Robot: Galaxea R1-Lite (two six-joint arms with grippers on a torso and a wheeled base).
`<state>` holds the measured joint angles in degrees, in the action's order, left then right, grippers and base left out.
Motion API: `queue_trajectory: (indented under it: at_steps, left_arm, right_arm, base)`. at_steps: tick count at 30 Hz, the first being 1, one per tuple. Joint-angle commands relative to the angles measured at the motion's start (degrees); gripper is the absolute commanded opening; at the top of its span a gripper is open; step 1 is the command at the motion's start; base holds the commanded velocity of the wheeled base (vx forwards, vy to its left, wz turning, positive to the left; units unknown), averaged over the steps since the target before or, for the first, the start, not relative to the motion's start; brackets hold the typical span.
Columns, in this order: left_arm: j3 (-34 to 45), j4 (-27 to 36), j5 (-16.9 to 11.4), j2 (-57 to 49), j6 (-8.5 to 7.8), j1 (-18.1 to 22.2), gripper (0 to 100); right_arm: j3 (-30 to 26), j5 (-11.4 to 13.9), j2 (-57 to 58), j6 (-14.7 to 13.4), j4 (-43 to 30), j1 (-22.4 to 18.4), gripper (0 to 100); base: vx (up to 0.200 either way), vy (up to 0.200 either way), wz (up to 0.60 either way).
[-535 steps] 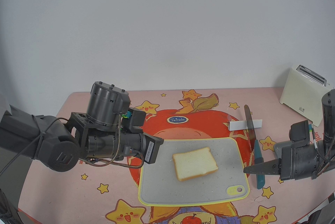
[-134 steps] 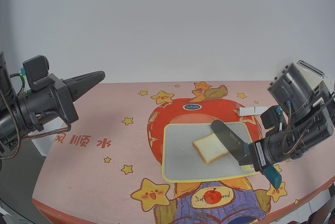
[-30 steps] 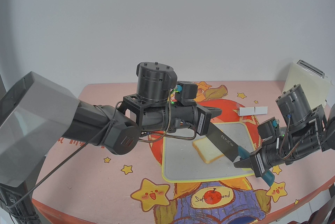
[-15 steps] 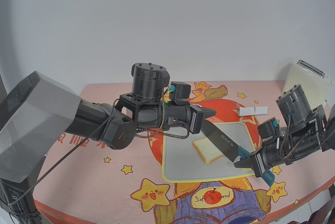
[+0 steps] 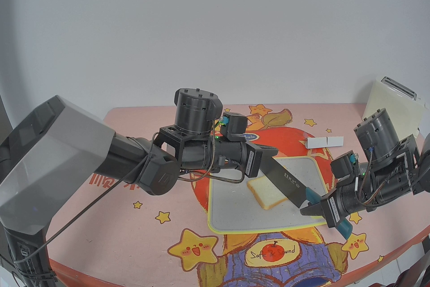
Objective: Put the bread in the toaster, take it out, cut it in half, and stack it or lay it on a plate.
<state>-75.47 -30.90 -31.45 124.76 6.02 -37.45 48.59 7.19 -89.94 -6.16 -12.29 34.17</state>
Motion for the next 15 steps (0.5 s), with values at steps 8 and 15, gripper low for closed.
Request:
queue_trajectory:
  at_steps: [8,15]
  left_arm:
    - [0.59,-0.3,0.07,0.57,0.04,0.01,0]
    - [0.85,-0.47,0.07,0.75,-0.05,-0.61,0]
  right_arm:
    - [0.01,0.01,-0.06,0.0,0.07,0.02,0]
    - [0.01,-0.07,-0.15,0.0,0.16,0.02,0]
  base:
    - [0.0,0.0,0.0]
    - [0.0,0.0,0.0]
